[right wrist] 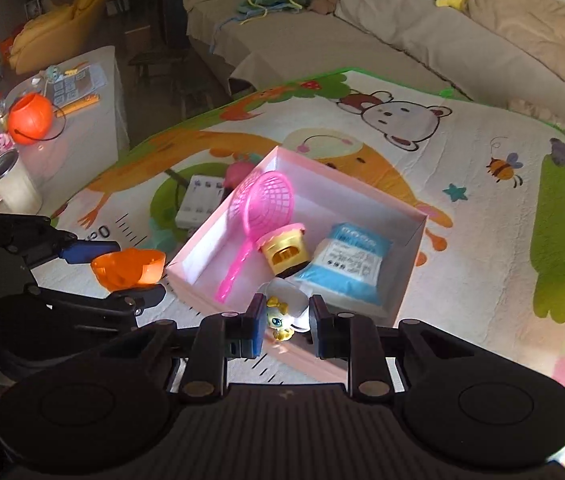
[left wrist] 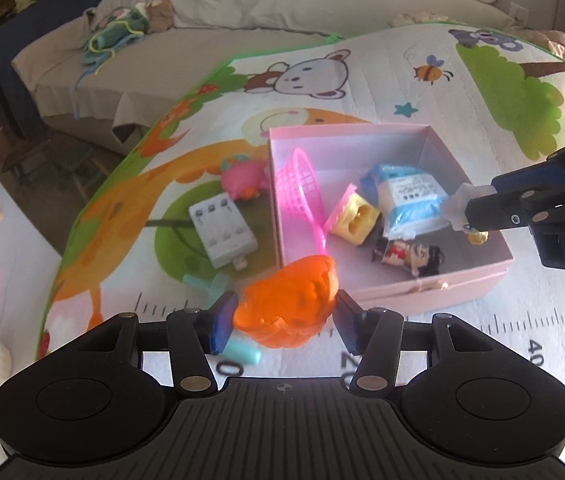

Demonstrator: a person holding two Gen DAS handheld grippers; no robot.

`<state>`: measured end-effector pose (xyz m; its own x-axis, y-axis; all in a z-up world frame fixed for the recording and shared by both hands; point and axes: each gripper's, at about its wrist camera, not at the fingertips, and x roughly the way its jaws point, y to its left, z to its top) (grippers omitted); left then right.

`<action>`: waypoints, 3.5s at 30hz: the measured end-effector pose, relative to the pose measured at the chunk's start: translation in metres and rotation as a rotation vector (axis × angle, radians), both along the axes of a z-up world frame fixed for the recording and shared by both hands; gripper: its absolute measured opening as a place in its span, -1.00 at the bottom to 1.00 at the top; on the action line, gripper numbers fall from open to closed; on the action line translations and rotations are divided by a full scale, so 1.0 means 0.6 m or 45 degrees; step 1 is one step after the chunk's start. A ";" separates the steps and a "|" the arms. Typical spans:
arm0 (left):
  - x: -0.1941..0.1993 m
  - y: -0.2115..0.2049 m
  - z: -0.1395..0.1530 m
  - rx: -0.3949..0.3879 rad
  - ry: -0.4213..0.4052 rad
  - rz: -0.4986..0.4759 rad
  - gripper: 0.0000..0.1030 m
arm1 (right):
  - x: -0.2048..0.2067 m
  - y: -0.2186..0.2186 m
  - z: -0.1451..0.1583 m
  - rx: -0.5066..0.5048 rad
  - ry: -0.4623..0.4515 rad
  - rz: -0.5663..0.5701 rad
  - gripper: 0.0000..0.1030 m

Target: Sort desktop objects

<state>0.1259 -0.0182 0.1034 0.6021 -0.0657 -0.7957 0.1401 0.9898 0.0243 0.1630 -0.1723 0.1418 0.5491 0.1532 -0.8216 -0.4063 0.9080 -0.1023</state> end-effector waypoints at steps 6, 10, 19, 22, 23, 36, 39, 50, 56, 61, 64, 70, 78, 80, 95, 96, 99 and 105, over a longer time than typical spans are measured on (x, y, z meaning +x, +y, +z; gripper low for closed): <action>0.084 -0.035 -0.006 -0.003 0.016 0.005 0.18 | 0.070 -0.033 -0.021 -0.011 0.017 -0.079 -0.56; 0.101 -0.019 -0.011 -0.043 0.030 0.031 0.57 | 0.110 -0.049 -0.057 0.020 0.086 -0.122 -0.54; 0.009 0.082 -0.035 -0.042 0.025 0.091 0.77 | 0.097 -0.064 -0.092 0.018 0.142 -0.158 -0.45; -0.036 0.114 -0.058 -0.045 0.042 0.111 0.79 | 0.059 -0.044 -0.089 -0.034 0.120 -0.095 -0.39; -0.050 0.125 -0.067 -0.046 0.052 0.126 0.79 | 0.047 -0.035 -0.088 -0.033 0.124 -0.069 -0.34; -0.141 0.189 -0.130 0.052 -0.011 0.193 0.89 | 0.036 0.216 -0.081 -0.005 0.070 0.199 -0.09; -0.134 0.198 -0.138 -0.021 -0.040 0.213 0.92 | 0.075 0.264 -0.098 -0.099 -0.017 0.188 0.05; -0.140 0.192 -0.174 -0.012 -0.173 0.167 1.00 | 0.228 0.319 -0.187 -0.288 0.143 -0.039 0.07; -0.141 0.198 -0.177 -0.044 -0.183 0.165 1.00 | 0.231 0.345 -0.199 -0.365 0.154 -0.020 -0.04; -0.145 0.199 -0.178 -0.051 -0.190 0.150 1.00 | 0.209 0.355 -0.199 -0.349 0.203 0.024 -0.42; -0.148 0.199 -0.179 -0.053 -0.189 0.146 1.00 | 0.183 0.360 -0.198 -0.351 0.221 0.065 -0.49; -0.158 0.199 -0.177 -0.054 -0.179 0.129 1.00 | 0.127 0.363 -0.194 -0.325 0.278 0.138 -0.49; -0.176 0.189 -0.175 -0.047 -0.159 0.087 1.00 | 0.060 0.358 -0.191 -0.279 0.323 0.210 -0.49; -0.180 0.187 -0.175 -0.047 -0.156 0.082 1.00 | 0.046 0.353 -0.191 -0.269 0.336 0.215 -0.48; -0.180 0.164 -0.168 -0.037 -0.069 0.059 1.00 | -0.030 0.254 -0.149 -0.241 0.308 0.233 -0.02; -0.179 0.164 -0.167 -0.035 -0.057 0.065 1.00 | -0.036 0.240 -0.141 -0.239 0.291 0.239 0.14; -0.174 0.159 -0.164 -0.010 -0.032 0.072 1.00 | -0.052 0.197 -0.129 -0.230 0.262 0.252 0.29; -0.163 0.157 -0.158 -0.001 0.036 0.106 1.00 | -0.068 0.110 -0.156 -0.185 0.314 0.223 0.33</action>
<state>0.0280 0.0759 0.0083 0.5830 -0.0169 -0.8123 0.0582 0.9981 0.0210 0.1220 -0.1066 0.0485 0.3066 0.0994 -0.9466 -0.5834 0.8054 -0.1044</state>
